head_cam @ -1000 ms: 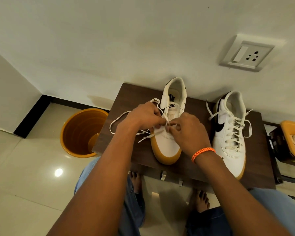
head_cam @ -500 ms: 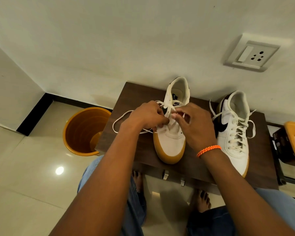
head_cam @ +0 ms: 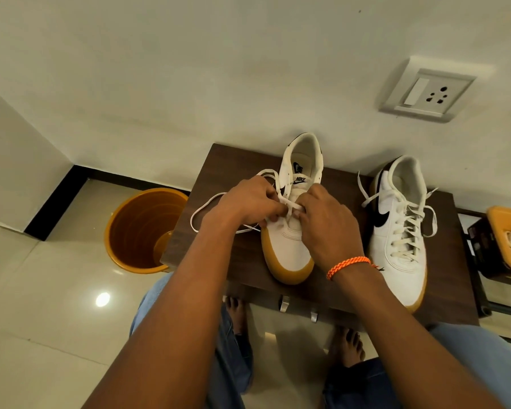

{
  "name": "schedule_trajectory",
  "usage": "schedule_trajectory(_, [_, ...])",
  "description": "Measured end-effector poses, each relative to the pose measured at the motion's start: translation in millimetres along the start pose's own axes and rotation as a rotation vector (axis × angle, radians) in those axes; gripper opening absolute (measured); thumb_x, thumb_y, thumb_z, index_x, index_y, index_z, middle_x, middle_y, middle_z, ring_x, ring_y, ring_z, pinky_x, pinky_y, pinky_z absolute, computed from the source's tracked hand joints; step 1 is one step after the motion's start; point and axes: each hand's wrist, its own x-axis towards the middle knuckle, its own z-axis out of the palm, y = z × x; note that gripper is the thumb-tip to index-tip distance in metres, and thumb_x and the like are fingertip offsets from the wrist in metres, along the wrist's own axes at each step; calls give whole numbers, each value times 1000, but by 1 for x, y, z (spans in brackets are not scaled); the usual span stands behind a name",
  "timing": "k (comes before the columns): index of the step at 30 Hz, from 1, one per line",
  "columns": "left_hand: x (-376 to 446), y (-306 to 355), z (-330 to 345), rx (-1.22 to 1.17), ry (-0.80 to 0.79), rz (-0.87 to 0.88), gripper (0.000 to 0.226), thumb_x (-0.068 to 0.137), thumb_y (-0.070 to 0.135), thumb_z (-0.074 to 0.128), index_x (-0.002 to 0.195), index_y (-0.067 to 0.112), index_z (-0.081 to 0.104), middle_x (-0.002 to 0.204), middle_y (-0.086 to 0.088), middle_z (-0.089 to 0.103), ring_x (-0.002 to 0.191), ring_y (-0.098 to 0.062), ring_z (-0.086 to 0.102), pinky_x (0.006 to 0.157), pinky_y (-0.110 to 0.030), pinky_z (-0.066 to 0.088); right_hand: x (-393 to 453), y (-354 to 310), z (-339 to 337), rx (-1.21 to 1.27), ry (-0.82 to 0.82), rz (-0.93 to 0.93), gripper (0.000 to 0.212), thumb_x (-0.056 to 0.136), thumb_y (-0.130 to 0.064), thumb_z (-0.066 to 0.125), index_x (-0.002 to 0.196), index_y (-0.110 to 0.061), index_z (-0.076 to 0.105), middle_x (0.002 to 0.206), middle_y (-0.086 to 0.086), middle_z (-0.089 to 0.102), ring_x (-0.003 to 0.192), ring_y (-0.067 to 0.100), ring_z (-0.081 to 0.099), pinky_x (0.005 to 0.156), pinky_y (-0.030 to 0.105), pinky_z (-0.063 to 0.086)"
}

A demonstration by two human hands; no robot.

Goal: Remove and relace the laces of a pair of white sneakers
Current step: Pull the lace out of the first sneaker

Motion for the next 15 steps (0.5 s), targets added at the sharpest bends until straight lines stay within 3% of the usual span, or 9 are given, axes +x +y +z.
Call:
schedule_trajectory(5, [-1,0,-1,10,0,-7,12,87,23,78,77,17,76,78,2,78,73,-20,78,88,-47,64,2,2,1,149,79,73,14,104,-24,59,111,-13,64,118,2,53,83,20,61,64,31,50])
schedule_trajectory(11, [-3,2,-2,12,-14,11,10,87,25,81,85,17,76,82,0,78,76,-21,78,88,-47,65,5,11,9,133,-142,35,31,95,-36,73,120,-16,75,108,1,50,99,14,48,76,29,49])
schedule_trajectory(15, [-4,3,-2,50,-6,18,11,89,23,78,80,18,75,81,1,77,74,-20,77,89,-47,64,2,9,16,171,-120,92,29,95,-34,74,116,-15,78,104,3,53,92,14,50,68,21,43])
